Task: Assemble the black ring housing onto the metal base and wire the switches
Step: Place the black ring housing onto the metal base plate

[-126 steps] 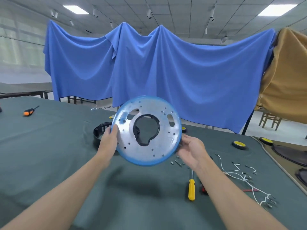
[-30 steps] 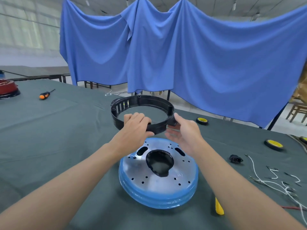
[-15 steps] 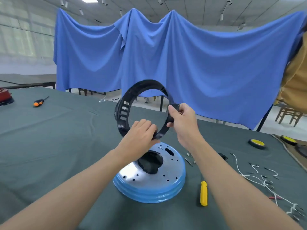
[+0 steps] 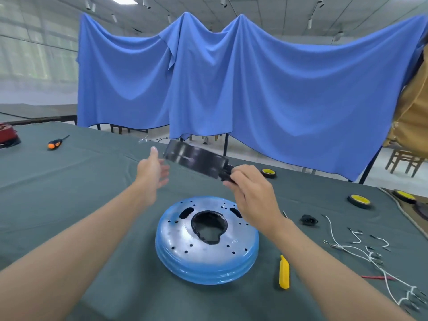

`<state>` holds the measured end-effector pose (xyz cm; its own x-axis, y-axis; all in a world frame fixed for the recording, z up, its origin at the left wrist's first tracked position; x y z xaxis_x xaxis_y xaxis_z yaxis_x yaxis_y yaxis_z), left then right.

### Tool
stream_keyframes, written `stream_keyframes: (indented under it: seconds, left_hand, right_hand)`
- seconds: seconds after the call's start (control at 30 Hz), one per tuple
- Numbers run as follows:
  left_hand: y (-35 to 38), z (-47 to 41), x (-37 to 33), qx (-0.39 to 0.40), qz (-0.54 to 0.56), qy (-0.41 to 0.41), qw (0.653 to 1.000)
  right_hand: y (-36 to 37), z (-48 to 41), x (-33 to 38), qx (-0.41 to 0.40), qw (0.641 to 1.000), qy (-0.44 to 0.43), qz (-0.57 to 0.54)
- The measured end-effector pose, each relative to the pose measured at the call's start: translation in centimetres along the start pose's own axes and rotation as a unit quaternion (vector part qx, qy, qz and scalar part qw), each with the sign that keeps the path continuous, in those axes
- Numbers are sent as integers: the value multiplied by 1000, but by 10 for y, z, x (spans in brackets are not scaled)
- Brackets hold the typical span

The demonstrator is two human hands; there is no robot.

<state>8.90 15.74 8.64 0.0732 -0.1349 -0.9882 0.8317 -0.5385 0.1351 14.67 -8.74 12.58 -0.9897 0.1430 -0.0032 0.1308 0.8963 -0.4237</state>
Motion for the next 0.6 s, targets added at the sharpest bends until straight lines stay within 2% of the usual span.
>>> stream_keyframes:
  seconds: [0.03,0.1,0.2,0.3,0.47,0.6]
  left_hand:
    - [2,-1,3,21,15,-22,999]
    - [2,-1,8,41,-22,-29,999]
    - [-2,-1,16,21,-81,-28,996]
    - [-4,-3,20,28,-77,-37,996]
    - [-2,0,25,59,-97,-40,993]
    - [-6,0,33,41,-129,-26,990]
  right_hand:
    - [2,6,2,0,1000,-21,17]
    - [4,16,4,-3,998,-54,41]
    - [5,31,3,0,992,-103,72]
    - [5,44,1,14,985,-148,89]
    - [0,60,5,21,975,-192,111]
    - [-3,64,7,12,979,-178,102]
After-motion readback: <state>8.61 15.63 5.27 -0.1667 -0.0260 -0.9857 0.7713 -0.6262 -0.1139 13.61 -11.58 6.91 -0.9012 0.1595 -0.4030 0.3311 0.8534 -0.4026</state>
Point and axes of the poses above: each hand's wrist, its own z-axis away from the middle knuckle, its own y-axis out of the palm, x = y × z, the point moved 6 cm from there along -z, towards the middle knuckle, and after that the axes turned 4 degrees about -z, right-handed, at the moved point
